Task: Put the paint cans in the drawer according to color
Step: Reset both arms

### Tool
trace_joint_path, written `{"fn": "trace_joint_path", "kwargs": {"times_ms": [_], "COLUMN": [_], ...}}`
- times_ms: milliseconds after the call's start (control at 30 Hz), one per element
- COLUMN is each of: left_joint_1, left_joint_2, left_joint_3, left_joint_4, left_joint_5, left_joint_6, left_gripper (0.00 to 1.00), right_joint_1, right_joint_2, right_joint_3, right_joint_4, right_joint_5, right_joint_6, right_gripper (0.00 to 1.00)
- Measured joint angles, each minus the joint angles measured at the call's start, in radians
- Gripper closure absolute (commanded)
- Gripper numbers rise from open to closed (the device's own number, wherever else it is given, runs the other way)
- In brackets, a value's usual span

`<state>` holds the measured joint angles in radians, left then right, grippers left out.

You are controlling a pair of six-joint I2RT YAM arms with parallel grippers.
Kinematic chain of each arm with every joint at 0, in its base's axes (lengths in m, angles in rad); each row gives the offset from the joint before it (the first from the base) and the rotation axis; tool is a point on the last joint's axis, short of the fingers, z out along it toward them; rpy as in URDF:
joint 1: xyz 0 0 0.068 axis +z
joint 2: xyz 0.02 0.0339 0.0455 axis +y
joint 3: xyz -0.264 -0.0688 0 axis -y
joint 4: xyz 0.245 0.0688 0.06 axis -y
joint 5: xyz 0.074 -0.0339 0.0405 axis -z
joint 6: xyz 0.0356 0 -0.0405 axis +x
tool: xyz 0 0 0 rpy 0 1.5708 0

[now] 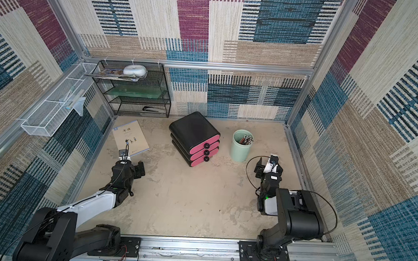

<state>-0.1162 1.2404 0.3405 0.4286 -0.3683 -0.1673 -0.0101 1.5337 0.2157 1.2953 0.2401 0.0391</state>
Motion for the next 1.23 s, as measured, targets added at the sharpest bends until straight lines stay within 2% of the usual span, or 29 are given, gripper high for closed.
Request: {"fn": "trace_joint_path", "kwargs": {"times_ms": [233, 333, 467, 567, 1067, 1233], "left_joint_1": [0.006, 0.020, 0.067, 0.091, 0.119, 0.121], "left_joint_2": [0.140, 0.217, 0.298, 0.301, 0.303, 0.303], "left_joint_3": [0.078, 0.051, 0.017, 0.058, 0.087, 0.088], "left_joint_4": [0.176, 0.301, 0.390, 0.394, 0.372, 0.366], "left_joint_5": [0.082, 0.142, 0.180, 0.232, 0.259, 0.274], "left_joint_6": [0.146, 0.204, 0.205, 0.197, 0.170, 0.169], "left_gripper": [0.08, 0.07, 0.03, 0.00, 0.00, 0.00], "right_joint_1": [-0.002, -0.002, -0.002, -0.003, -0.003, -0.003], "right_joint_2": [0.000, 0.000, 0.000, 0.000, 0.000, 0.000], "right_joint_3": [0.001, 0.001, 0.001, 0.001, 0.001, 0.001], "right_joint_4": [-0.013, -0.016, -0.019, -0.019, -0.020, -0.020], "right_joint_5": [-0.025, -0.032, -0.035, -0.035, -0.035, -0.035], "right_joint_6": [0.011, 0.013, 0.017, 0.019, 0.020, 0.020], "right_gripper": [0.15, 0.14, 0.13, 0.12, 0.08, 0.02]}}
